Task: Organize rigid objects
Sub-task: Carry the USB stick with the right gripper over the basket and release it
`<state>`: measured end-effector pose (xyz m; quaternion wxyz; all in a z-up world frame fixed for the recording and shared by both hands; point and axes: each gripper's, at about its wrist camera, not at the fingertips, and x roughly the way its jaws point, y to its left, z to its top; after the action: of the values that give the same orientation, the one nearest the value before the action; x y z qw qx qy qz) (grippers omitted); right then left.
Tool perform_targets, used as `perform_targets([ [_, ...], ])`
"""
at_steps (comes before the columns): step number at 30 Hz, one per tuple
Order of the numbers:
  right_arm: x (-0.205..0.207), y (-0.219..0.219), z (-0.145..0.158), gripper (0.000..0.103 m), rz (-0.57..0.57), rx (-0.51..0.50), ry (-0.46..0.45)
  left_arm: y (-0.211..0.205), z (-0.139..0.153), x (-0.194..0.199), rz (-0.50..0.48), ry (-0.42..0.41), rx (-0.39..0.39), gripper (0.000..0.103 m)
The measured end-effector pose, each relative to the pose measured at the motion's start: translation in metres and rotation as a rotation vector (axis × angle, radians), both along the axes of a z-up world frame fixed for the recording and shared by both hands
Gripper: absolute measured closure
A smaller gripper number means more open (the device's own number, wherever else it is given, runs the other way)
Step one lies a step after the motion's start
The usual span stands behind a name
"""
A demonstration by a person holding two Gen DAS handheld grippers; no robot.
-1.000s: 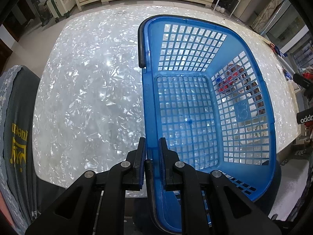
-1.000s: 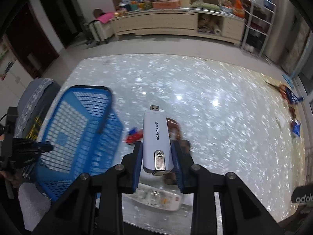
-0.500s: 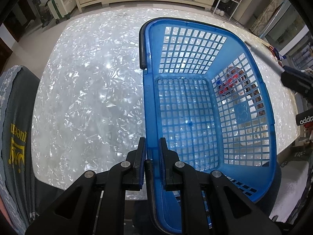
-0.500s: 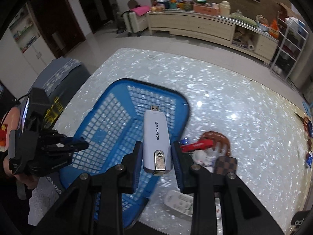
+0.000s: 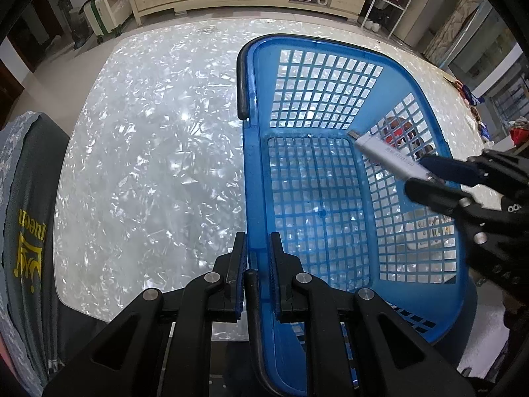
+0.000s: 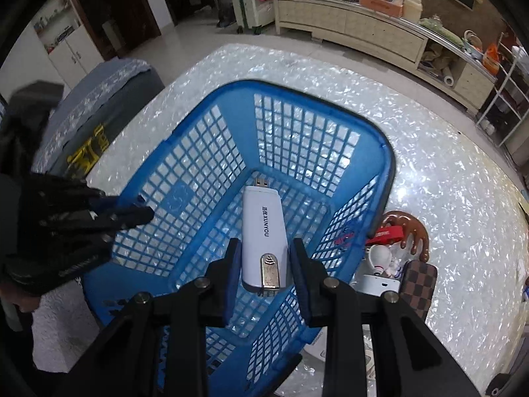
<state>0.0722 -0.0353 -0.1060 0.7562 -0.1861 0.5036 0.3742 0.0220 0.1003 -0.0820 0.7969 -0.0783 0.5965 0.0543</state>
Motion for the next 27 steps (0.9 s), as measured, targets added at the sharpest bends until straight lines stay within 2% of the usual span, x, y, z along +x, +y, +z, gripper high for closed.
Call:
perform_targets([
  [7,-0.002,0.009,-0.013,0.075,0.049,-0.049,-0.024,0.002,0.0,0.0,0.013,0.002,0.001,0.089],
  [9,0.001,0.01,-0.015,0.085,0.054,-0.041,-0.019,0.001,0.0,0.0,0.016,-0.002,0.01,0.089],
  [11,0.002,0.01,-0.017,0.088,0.055,-0.035,-0.013,0.003,0.0,-0.001,0.022,-0.004,-0.001,0.089],
  [27,0.002,0.013,-0.014,0.09,0.07,-0.033,-0.042,0.0,-0.005,-0.003,0.035,0.008,0.022,0.089],
])
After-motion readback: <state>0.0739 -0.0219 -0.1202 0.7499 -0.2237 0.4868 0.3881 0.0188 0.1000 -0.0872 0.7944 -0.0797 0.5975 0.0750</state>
